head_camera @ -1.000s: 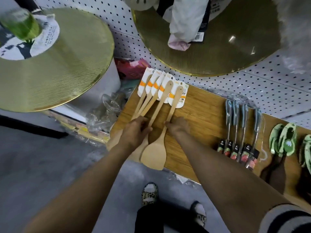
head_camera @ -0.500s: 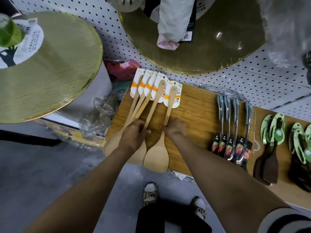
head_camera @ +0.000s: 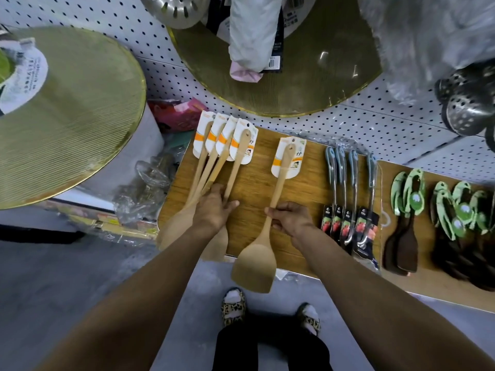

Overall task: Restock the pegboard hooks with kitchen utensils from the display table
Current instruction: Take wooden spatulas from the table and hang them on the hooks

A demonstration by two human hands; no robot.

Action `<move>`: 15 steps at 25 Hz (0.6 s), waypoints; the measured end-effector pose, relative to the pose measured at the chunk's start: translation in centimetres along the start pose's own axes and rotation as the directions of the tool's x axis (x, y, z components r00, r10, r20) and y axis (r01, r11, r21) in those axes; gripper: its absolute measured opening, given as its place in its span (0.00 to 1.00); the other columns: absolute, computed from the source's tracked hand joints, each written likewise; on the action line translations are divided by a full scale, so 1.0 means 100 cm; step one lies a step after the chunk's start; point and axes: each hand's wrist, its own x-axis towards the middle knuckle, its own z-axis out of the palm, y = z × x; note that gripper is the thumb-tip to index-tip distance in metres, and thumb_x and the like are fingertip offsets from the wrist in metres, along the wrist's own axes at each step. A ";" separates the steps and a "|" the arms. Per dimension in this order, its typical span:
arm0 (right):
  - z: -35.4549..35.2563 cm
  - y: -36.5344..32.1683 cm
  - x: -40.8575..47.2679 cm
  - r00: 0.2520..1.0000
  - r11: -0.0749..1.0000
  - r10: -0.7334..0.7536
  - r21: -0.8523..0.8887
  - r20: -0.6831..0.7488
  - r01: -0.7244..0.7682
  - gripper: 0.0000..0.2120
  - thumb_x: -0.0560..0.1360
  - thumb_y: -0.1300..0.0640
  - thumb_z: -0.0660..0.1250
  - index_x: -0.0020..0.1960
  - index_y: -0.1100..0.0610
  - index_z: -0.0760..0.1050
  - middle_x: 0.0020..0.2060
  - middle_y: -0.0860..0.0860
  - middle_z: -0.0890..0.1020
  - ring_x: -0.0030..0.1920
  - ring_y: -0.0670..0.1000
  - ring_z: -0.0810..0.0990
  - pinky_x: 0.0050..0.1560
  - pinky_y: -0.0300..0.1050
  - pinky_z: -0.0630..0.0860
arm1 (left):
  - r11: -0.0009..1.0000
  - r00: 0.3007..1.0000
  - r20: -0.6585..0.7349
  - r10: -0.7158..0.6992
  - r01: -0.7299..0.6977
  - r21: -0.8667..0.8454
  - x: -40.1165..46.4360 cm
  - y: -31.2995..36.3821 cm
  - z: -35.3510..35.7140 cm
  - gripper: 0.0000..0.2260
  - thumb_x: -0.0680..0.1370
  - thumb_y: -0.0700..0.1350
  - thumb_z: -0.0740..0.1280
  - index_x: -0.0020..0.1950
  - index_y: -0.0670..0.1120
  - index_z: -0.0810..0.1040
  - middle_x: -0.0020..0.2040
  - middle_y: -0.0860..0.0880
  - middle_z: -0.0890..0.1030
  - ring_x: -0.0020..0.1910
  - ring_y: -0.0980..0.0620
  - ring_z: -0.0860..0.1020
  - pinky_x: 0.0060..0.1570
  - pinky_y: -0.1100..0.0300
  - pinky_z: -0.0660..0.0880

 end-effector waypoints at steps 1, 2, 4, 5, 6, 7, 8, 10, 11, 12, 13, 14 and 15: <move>-0.004 0.000 -0.007 1.000 1.000 -0.003 0.017 -0.005 0.003 0.12 0.69 0.62 0.78 0.48 0.60 0.78 0.42 0.55 0.84 0.35 0.48 0.81 0.32 0.37 0.78 | 1.000 1.000 -0.013 -0.020 0.020 0.021 0.005 0.002 0.003 0.21 0.74 0.54 0.70 0.64 0.50 0.71 0.59 0.47 0.80 0.60 0.44 0.77 0.61 0.46 0.74; -0.009 0.000 -0.013 1.000 1.000 0.001 0.016 -0.014 0.000 0.13 0.69 0.62 0.78 0.51 0.61 0.79 0.41 0.55 0.84 0.34 0.48 0.80 0.31 0.37 0.78 | 0.997 0.998 -0.027 -0.048 0.050 0.057 0.010 0.005 0.007 0.21 0.75 0.54 0.70 0.64 0.49 0.71 0.58 0.46 0.80 0.60 0.43 0.77 0.60 0.46 0.74; -0.017 0.004 -0.019 0.999 1.000 0.009 0.018 -0.033 -0.008 0.16 0.69 0.62 0.79 0.53 0.62 0.79 0.41 0.55 0.85 0.32 0.47 0.80 0.29 0.37 0.78 | 0.983 0.994 -0.063 -0.094 0.103 0.155 0.017 0.015 0.016 0.20 0.76 0.53 0.69 0.64 0.47 0.69 0.58 0.44 0.79 0.60 0.41 0.76 0.57 0.48 0.74; -0.021 0.006 -0.022 0.999 1.000 0.013 0.027 -0.037 -0.012 0.16 0.69 0.62 0.79 0.54 0.62 0.79 0.40 0.55 0.85 0.30 0.47 0.80 0.29 0.36 0.77 | 0.973 0.991 -0.087 -0.104 0.120 0.197 0.021 0.020 0.022 0.20 0.77 0.53 0.68 0.65 0.46 0.69 0.58 0.43 0.78 0.60 0.40 0.76 0.55 0.48 0.74; -0.026 0.008 -0.025 0.999 0.999 0.017 0.032 -0.040 -0.016 0.16 0.69 0.62 0.79 0.54 0.62 0.79 0.40 0.54 0.85 0.29 0.46 0.80 0.28 0.36 0.76 | 0.964 0.988 -0.112 -0.103 0.127 0.235 0.023 0.024 0.028 0.20 0.77 0.52 0.67 0.65 0.46 0.69 0.59 0.42 0.78 0.60 0.40 0.76 0.54 0.48 0.74; -0.031 0.011 -0.027 0.999 0.999 0.016 0.037 -0.038 -0.015 0.16 0.69 0.61 0.79 0.54 0.62 0.79 0.39 0.54 0.85 0.29 0.45 0.80 0.27 0.35 0.75 | 0.955 0.986 -0.133 -0.097 0.130 0.267 0.025 0.027 0.032 0.18 0.78 0.51 0.67 0.65 0.45 0.69 0.59 0.42 0.77 0.60 0.40 0.76 0.53 0.48 0.74; -0.035 0.014 -0.029 0.999 0.999 0.014 0.040 -0.036 -0.012 0.15 0.69 0.61 0.78 0.54 0.62 0.79 0.39 0.54 0.85 0.29 0.45 0.80 0.27 0.35 0.75 | 0.950 0.984 -0.147 -0.100 0.138 0.281 0.027 0.029 0.035 0.16 0.78 0.49 0.66 0.63 0.45 0.71 0.59 0.42 0.78 0.58 0.40 0.77 0.50 0.50 0.73; -0.047 0.019 -0.036 0.999 0.999 0.006 0.053 -0.050 -0.003 0.16 0.69 0.61 0.78 0.54 0.63 0.79 0.40 0.54 0.85 0.30 0.46 0.81 0.28 0.35 0.75 | 0.959 0.982 -0.137 -0.132 0.162 0.232 0.028 0.029 0.042 0.13 0.78 0.48 0.66 0.61 0.45 0.74 0.57 0.42 0.80 0.57 0.40 0.78 0.47 0.52 0.73; -0.054 0.022 -0.039 0.998 0.998 -0.004 0.055 -0.061 0.007 0.16 0.69 0.61 0.78 0.54 0.63 0.79 0.41 0.55 0.85 0.31 0.47 0.81 0.29 0.35 0.75 | 0.968 0.984 -0.107 -0.141 0.160 0.192 0.025 0.029 0.045 0.13 0.78 0.49 0.67 0.60 0.47 0.76 0.57 0.43 0.80 0.57 0.40 0.78 0.49 0.52 0.73; -0.061 0.024 -0.042 0.997 0.998 -0.013 0.055 -0.070 0.017 0.15 0.69 0.61 0.78 0.54 0.62 0.79 0.41 0.55 0.85 0.32 0.47 0.82 0.29 0.36 0.76 | 0.978 0.989 -0.077 -0.129 0.139 0.156 0.020 0.029 0.048 0.12 0.77 0.50 0.68 0.59 0.49 0.78 0.57 0.44 0.81 0.57 0.40 0.78 0.51 0.52 0.74; -0.069 0.026 -0.046 0.997 0.998 -0.022 0.063 -0.075 0.027 0.15 0.69 0.61 0.78 0.53 0.62 0.79 0.42 0.55 0.85 0.33 0.48 0.82 0.29 0.36 0.76 | 0.986 0.992 -0.052 -0.111 0.116 0.123 0.012 0.031 0.050 0.11 0.76 0.52 0.69 0.56 0.50 0.79 0.55 0.46 0.81 0.56 0.41 0.78 0.53 0.52 0.75; -0.078 0.027 -0.052 0.997 0.996 -0.029 0.076 -0.076 0.035 0.14 0.69 0.61 0.78 0.52 0.62 0.79 0.41 0.55 0.85 0.33 0.48 0.81 0.30 0.37 0.77 | 0.992 0.995 -0.038 -0.091 0.094 0.080 0.001 0.035 0.052 0.10 0.75 0.53 0.70 0.52 0.51 0.80 0.52 0.47 0.82 0.53 0.42 0.79 0.53 0.52 0.76; -0.088 0.030 -0.057 0.996 0.994 -0.040 0.099 -0.077 0.047 0.13 0.70 0.62 0.78 0.51 0.61 0.78 0.39 0.54 0.84 0.32 0.48 0.81 0.30 0.38 0.78 | 0.996 0.996 -0.032 -0.080 0.081 0.024 -0.010 0.040 0.055 0.08 0.74 0.54 0.71 0.48 0.51 0.80 0.49 0.47 0.83 0.50 0.43 0.81 0.51 0.52 0.78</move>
